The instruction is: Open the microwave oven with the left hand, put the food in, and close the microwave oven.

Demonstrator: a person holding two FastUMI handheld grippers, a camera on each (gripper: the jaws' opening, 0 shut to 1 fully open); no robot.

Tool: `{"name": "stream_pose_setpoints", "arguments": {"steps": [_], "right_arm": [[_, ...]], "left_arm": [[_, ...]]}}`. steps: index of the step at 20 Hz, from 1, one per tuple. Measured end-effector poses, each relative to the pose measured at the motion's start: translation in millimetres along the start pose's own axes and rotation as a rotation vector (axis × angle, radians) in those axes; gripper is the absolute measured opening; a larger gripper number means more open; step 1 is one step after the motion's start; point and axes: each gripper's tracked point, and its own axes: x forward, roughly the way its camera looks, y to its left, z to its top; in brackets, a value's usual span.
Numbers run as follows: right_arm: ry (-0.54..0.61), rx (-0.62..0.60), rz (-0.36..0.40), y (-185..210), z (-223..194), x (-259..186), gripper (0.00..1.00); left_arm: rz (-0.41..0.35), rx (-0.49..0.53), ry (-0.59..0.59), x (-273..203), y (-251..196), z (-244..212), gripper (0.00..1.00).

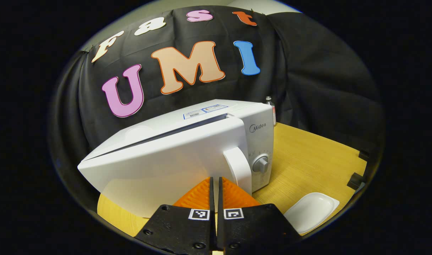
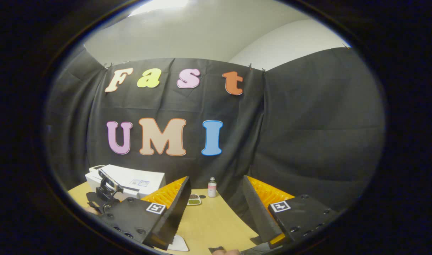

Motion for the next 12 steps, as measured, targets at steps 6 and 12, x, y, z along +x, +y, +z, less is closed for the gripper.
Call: {"name": "stream_pose_setpoints", "arguments": {"steps": [6,12], "right_arm": [[0.002,-0.008,0.007,3.5,-5.9,9.0,0.87],[0.017,0.032,0.034,16.4,-10.2,20.9,0.91]], "left_arm": [[-0.018,-0.044,-0.002,8.5,0.2,4.1,0.0],[-0.006,-0.055,0.004,16.0,5.3,4.1,0.0]]}}
